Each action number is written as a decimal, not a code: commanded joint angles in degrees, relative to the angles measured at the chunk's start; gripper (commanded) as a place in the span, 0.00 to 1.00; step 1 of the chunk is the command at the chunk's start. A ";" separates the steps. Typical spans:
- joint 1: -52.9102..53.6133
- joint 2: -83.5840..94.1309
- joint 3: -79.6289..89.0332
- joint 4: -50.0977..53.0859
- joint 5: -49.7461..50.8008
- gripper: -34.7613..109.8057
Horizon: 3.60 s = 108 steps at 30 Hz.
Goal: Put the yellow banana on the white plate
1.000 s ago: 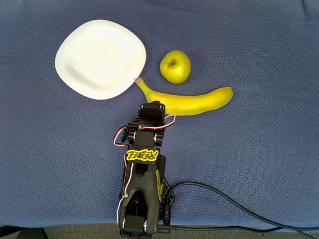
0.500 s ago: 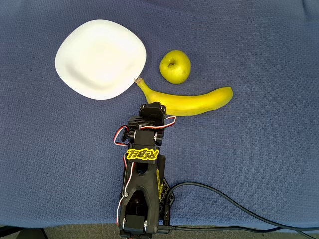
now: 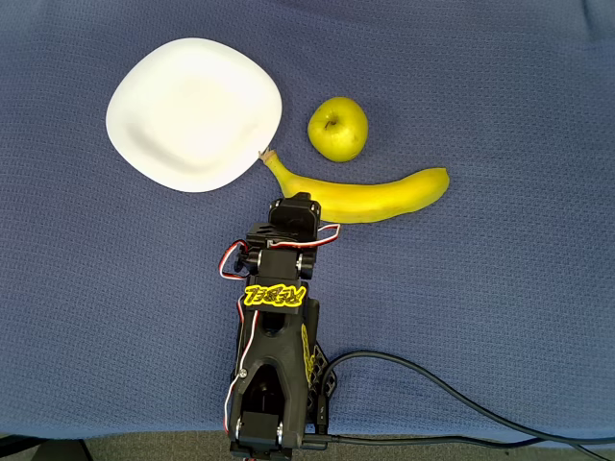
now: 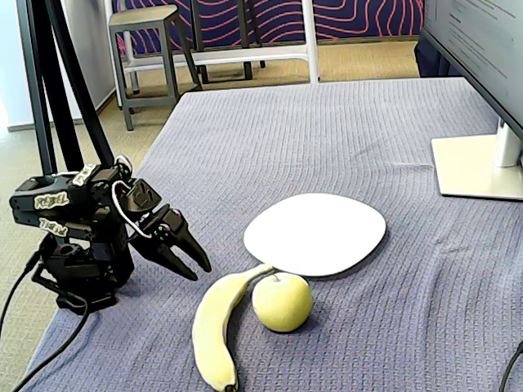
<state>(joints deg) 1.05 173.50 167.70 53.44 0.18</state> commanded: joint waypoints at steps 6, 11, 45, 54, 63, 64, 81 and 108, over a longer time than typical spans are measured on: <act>-0.53 -11.87 -12.04 -0.79 4.22 0.30; 0.44 -16.44 -15.82 0.53 5.19 0.33; 13.18 -62.84 -48.52 11.95 0.44 0.45; 13.36 -66.01 -53.35 19.69 2.20 0.49; 17.14 -67.15 -57.22 27.33 -2.11 0.50; 18.02 -67.68 -57.74 27.42 -3.25 0.50; 26.63 -79.54 -67.85 26.28 -26.63 0.51; 28.65 -89.74 -69.08 21.71 -46.76 0.46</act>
<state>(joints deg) 30.23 83.32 100.02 76.03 -45.97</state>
